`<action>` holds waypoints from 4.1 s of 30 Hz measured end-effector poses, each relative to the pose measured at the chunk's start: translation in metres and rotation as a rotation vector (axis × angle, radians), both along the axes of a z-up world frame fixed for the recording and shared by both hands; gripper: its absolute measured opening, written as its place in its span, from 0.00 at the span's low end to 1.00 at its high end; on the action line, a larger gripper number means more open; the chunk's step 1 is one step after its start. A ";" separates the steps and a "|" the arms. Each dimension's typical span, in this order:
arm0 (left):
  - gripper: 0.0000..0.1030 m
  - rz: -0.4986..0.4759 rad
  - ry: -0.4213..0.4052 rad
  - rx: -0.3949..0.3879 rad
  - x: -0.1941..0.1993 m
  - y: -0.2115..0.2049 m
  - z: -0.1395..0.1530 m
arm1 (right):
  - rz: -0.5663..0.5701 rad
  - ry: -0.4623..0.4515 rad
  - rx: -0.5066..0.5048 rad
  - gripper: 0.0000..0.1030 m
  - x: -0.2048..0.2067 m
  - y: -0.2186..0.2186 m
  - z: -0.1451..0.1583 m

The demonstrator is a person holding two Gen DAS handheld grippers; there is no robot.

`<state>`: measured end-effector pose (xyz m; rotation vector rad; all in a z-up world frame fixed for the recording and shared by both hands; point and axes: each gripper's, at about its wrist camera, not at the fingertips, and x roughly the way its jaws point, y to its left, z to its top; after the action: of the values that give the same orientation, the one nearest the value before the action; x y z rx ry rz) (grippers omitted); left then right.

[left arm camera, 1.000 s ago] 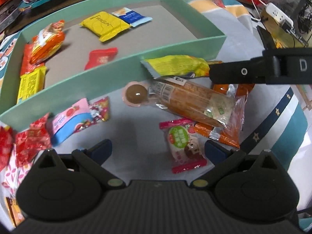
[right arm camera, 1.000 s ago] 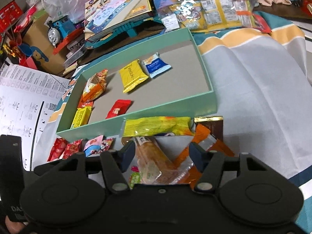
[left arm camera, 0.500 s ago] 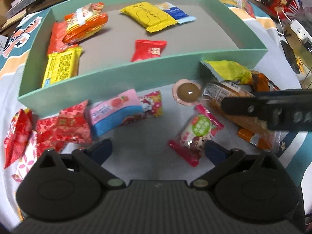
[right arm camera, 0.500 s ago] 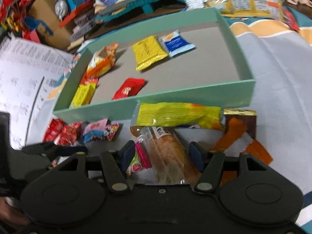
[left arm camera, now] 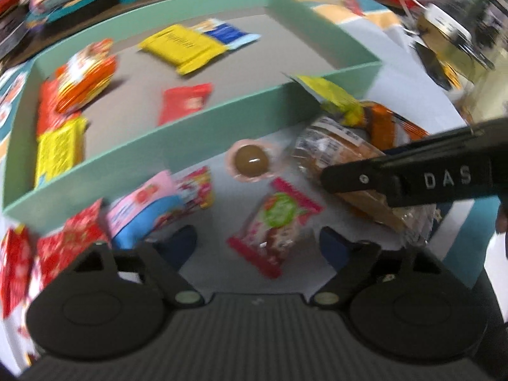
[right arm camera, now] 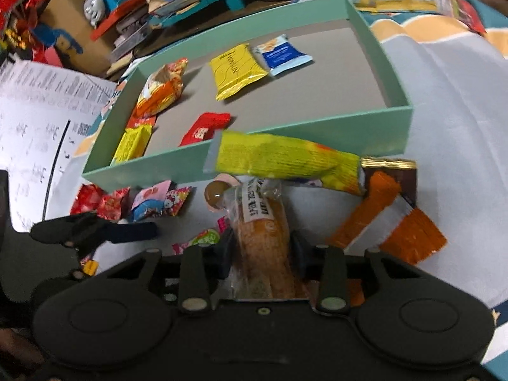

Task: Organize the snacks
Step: 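Grasp the pink-green candy with the left gripper while the right lifts the bread, then carry the candy and bread into the green tray and open both grippers, then reach the right gripper to the orange striped packet and grasp it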

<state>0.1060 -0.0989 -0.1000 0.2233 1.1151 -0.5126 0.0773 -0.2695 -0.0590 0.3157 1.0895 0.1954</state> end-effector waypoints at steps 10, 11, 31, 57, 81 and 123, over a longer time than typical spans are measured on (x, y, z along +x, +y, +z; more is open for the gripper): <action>0.28 0.009 -0.007 -0.006 -0.007 0.003 0.007 | -0.035 0.002 0.052 0.35 -0.014 -0.005 0.003; 0.28 0.026 -0.002 -0.016 -0.007 0.007 0.009 | -0.032 -0.002 0.060 0.35 -0.014 -0.004 0.005; 0.28 0.216 -0.140 -0.132 0.054 0.061 0.090 | -0.021 -0.178 0.081 0.35 0.033 -0.002 0.082; 0.30 0.278 -0.127 -0.031 0.209 0.045 0.046 | -0.199 -0.147 -0.062 0.35 0.206 -0.053 0.031; 1.00 0.316 -0.161 -0.064 0.144 0.043 0.084 | -0.164 -0.207 -0.022 1.00 0.133 -0.031 0.068; 1.00 0.269 -0.032 0.003 0.022 0.060 0.012 | -0.331 -0.008 -0.077 0.65 -0.019 -0.037 -0.011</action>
<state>0.1276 -0.0392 -0.0877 0.0818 1.0943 -0.2672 0.0579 -0.3066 -0.0703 0.4206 1.0178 -0.1395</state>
